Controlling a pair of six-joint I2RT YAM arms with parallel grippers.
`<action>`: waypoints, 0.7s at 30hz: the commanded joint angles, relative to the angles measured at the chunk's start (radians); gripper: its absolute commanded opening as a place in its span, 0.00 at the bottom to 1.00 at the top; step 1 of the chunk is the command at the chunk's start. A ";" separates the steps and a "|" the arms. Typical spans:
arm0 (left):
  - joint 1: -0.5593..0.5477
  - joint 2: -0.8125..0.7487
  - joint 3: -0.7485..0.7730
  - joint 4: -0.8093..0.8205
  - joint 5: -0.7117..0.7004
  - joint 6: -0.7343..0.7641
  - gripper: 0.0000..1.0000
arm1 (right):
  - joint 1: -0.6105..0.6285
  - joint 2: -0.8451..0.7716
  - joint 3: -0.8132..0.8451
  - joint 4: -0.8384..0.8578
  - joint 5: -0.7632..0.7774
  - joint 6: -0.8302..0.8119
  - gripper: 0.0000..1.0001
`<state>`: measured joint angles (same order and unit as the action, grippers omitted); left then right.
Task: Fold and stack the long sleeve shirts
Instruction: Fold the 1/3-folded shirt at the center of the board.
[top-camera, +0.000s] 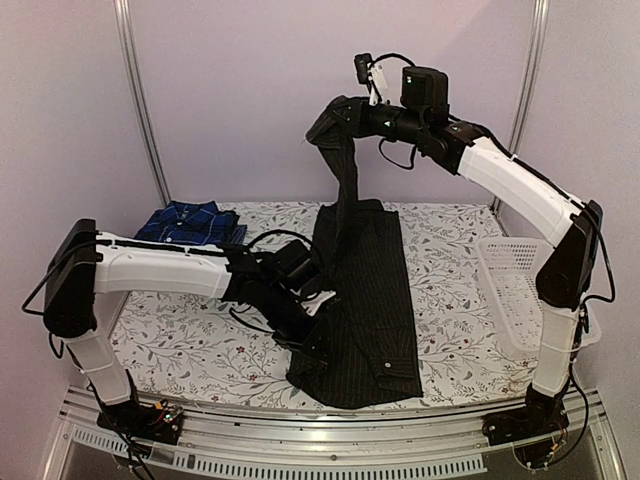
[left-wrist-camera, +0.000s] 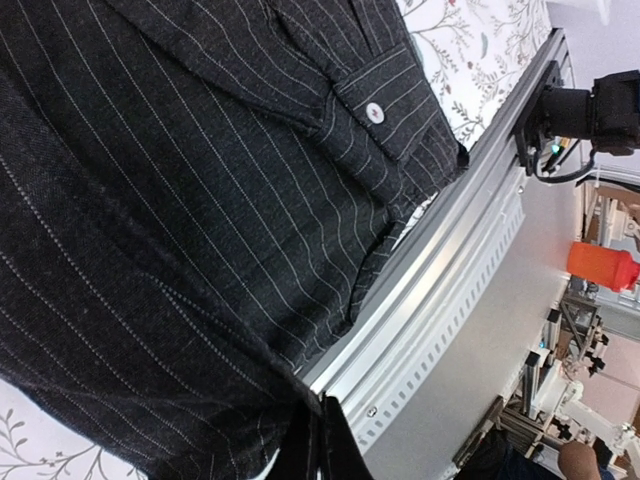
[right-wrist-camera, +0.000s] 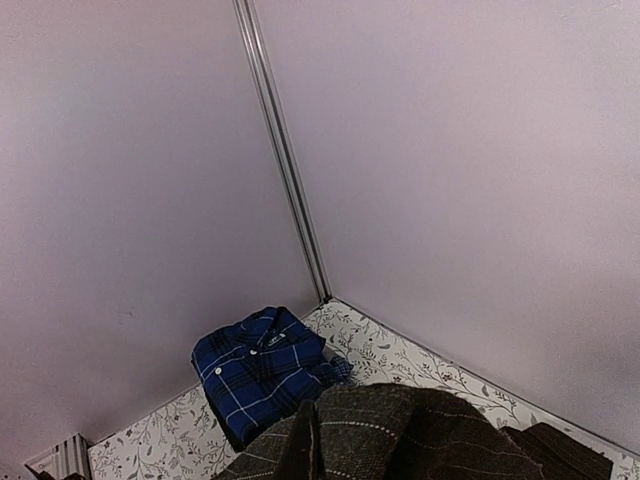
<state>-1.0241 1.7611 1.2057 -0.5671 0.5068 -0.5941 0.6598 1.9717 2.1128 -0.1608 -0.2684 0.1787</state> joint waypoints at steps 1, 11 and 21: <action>-0.019 -0.015 0.004 -0.010 0.003 0.001 0.01 | -0.005 -0.026 0.068 -0.002 -0.016 -0.001 0.00; -0.017 -0.136 -0.093 -0.014 -0.050 -0.038 0.00 | -0.005 0.006 0.127 0.001 -0.065 0.032 0.00; -0.020 -0.053 0.014 -0.008 -0.009 -0.006 0.00 | -0.007 -0.001 0.128 -0.075 -0.022 -0.002 0.00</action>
<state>-1.0260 1.6562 1.1481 -0.5816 0.4683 -0.6205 0.6598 1.9720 2.2131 -0.1917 -0.3119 0.1978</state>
